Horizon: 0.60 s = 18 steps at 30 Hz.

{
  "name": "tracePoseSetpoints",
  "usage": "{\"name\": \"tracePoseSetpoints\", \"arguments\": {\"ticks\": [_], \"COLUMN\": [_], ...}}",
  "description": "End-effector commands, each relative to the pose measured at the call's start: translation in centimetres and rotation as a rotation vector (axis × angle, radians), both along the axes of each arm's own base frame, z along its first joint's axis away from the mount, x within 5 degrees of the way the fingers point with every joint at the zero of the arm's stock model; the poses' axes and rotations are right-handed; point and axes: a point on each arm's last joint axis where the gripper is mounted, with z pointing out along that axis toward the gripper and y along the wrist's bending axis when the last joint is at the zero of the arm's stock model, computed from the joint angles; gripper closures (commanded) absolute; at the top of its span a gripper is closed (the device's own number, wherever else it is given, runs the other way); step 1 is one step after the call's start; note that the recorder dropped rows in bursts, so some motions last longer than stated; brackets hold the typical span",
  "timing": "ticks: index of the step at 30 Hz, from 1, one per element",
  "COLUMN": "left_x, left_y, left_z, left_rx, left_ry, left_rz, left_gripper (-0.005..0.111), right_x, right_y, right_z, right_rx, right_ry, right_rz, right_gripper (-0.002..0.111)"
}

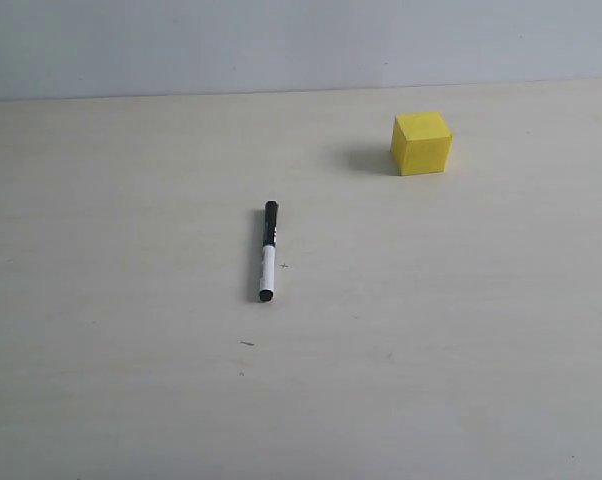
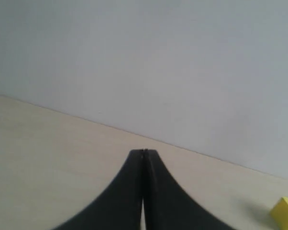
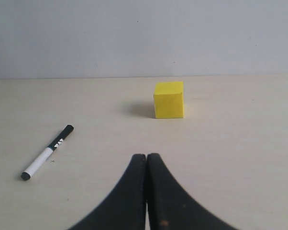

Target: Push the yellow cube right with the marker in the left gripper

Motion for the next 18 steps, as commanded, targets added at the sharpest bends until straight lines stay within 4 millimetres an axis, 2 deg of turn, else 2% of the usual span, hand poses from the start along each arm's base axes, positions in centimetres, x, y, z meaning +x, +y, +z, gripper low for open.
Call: {"name": "tracePoseSetpoints", "arguments": {"ticks": [1, 5, 11, 18], "left_x": [-1.6, -2.7, -3.0, -2.9], "left_y": [0.9, 1.2, 1.2, 1.3], "left_z": [-1.5, -2.4, -3.7, -6.8], "left_rx": [0.008, 0.054, 0.065, 0.07], "left_ry": [-0.017, -0.046, -0.026, 0.083], "left_rz": [0.087, 0.115, 0.117, 0.122], "left_gripper": [0.106, 0.106, 0.106, 0.106], "right_x": [0.0, 0.0, 0.0, 0.0], "right_y": [0.0, 0.0, 0.0, 0.0], "right_z": [-0.1, -0.1, -0.1, -0.1], "right_rx": [-0.002, -0.002, -0.002, -0.002], "right_ry": [-0.008, -0.008, -0.008, -0.008], "right_rz": [0.0, 0.0, 0.0, 0.0], "right_gripper": [0.108, 0.108, 0.108, 0.108]}}
